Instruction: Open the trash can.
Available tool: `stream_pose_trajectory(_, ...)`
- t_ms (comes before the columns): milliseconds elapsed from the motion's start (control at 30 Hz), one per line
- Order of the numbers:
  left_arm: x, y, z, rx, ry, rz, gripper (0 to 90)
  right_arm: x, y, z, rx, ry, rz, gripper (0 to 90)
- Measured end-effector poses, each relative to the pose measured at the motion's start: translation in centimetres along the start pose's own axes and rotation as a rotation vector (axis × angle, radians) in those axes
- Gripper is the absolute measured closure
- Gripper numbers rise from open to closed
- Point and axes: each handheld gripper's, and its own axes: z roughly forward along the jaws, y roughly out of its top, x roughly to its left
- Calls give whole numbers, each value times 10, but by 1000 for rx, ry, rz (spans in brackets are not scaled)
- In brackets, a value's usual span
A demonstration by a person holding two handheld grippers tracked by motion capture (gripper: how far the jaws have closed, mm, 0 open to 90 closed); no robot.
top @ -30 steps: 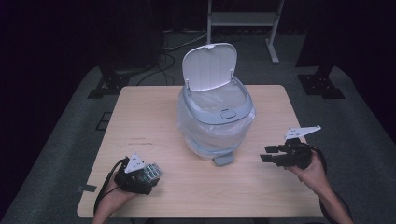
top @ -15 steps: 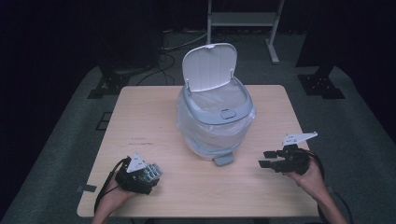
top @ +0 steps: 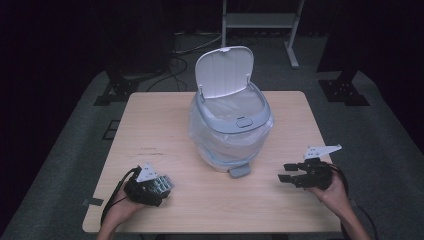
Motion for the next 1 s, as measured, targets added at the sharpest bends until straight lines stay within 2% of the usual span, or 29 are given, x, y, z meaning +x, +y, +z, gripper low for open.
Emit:
stream_pose_trajectory(67,2,0,0,0,-16,-12,157,0,0,0,-1,-1,-5,423)
stream_pose_trajectory(167,3,-1,1,12,-16,-13,160,0,-2,0,-7,4,-5,423)
stream_pose_trajectory(233,4,-1,-1,9,-28,-5,225,-1,-2,0,-6,4,-3,422)
stream_pose_trajectory(300,5,-1,-1,7,-30,-11,235,-1,-3,1,-7,5,-5,421)
stream_pose_trajectory(433,5,1,-2,16,-37,5,318,-2,-5,1,-2,6,-4,412)
stream_pose_trajectory(667,6,3,-5,32,-32,17,332,-1,-6,1,-4,6,-6,410)
stream_pose_trajectory(1000,8,6,-11,34,-43,-4,332,-1,-8,4,4,8,-7,394)
